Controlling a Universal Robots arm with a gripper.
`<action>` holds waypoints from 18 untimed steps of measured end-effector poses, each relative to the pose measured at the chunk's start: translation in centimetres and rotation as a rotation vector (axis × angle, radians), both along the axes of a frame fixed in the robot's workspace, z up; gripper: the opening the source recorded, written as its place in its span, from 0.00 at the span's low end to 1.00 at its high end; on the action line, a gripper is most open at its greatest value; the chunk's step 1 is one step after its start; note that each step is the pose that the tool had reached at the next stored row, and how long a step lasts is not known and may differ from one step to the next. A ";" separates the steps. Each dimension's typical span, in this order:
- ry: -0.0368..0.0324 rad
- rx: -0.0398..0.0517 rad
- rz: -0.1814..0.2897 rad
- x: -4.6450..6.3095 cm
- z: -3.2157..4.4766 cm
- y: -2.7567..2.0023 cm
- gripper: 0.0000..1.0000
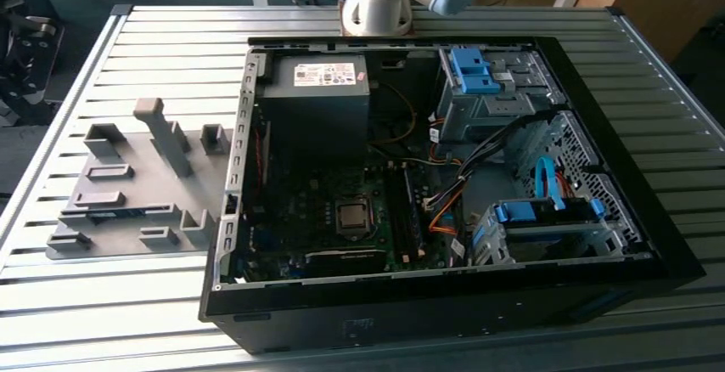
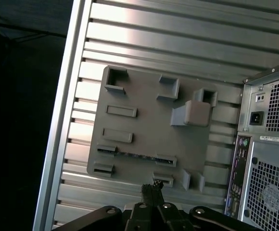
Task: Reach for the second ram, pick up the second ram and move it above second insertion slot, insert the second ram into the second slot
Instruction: 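Pick up the second ram and move it above second insertion slot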
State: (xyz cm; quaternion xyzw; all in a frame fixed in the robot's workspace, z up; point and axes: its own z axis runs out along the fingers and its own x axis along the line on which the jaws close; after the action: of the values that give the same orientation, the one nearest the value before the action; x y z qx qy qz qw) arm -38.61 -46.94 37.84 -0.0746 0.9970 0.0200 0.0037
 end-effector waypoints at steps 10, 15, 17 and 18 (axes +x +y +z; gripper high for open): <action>-0.0001 0.0001 0.046 0.0 -0.01 0.00 0.11; -0.0001 0.0001 0.065 0.0 0.00 -0.01 0.11; -0.0001 0.0001 0.071 0.0 -0.01 -0.02 0.11; -0.0001 0.0001 0.075 0.0 -0.01 -0.03 0.11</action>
State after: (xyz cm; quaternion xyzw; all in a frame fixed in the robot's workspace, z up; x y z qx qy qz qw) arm -38.64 -46.97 37.84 -0.1118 0.9935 0.0202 0.0030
